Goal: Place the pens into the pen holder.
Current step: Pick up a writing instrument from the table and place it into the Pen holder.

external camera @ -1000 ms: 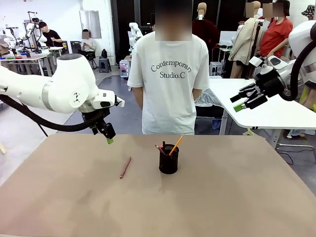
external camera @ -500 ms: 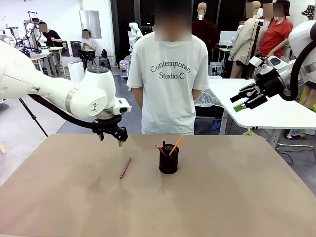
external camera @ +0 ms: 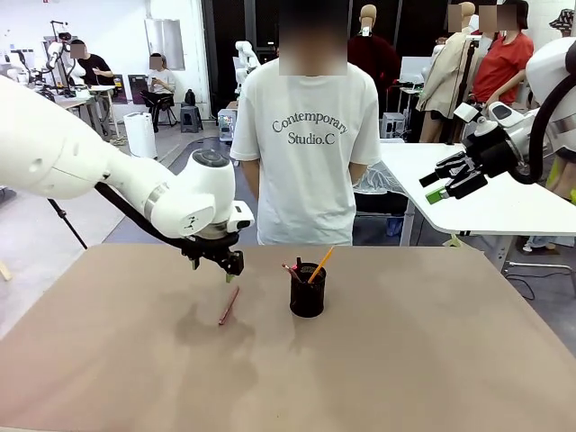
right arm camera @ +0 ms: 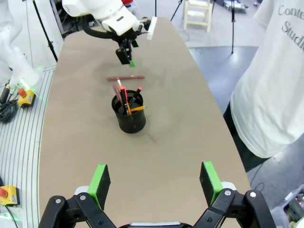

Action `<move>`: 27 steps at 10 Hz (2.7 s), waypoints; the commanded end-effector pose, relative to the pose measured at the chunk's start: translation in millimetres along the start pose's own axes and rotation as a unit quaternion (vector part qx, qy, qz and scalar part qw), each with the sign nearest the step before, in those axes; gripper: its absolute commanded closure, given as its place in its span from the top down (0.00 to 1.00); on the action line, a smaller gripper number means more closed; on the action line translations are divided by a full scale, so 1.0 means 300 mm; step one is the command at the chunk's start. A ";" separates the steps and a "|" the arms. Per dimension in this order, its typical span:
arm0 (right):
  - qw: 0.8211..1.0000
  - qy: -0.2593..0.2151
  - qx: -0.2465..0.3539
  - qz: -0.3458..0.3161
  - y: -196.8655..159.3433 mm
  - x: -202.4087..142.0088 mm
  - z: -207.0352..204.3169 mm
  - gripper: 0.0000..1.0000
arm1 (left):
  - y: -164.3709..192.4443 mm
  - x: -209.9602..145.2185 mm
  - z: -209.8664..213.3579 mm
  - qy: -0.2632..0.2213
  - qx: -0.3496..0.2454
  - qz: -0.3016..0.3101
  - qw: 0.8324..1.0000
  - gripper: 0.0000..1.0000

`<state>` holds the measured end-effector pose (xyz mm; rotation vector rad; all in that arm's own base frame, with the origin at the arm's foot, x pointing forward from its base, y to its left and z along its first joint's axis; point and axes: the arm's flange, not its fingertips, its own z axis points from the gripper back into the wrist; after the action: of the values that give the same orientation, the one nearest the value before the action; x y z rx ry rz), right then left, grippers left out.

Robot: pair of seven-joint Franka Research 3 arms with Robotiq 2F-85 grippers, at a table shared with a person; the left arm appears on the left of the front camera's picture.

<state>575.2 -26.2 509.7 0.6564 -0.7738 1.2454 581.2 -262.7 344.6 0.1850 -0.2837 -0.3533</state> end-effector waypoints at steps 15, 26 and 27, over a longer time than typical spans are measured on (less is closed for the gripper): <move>1.000 0.006 -0.006 -0.005 0.007 0.008 -0.004 1.00 | -0.068 0.044 -0.146 0.050 -0.081 0.015 0.995 1.00; 1.000 0.006 -0.006 -0.005 0.007 0.008 -0.004 1.00 | -0.069 0.050 -0.159 0.072 -0.076 0.013 0.994 0.00; 1.000 0.006 -0.006 -0.005 0.007 0.008 -0.004 1.00 | -0.074 0.050 -0.156 0.076 -0.079 0.014 0.994 0.00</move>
<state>575.2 -26.2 509.6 0.6564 -0.7737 1.2453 603.3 -282.4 307.3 0.0529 -0.1449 -0.3231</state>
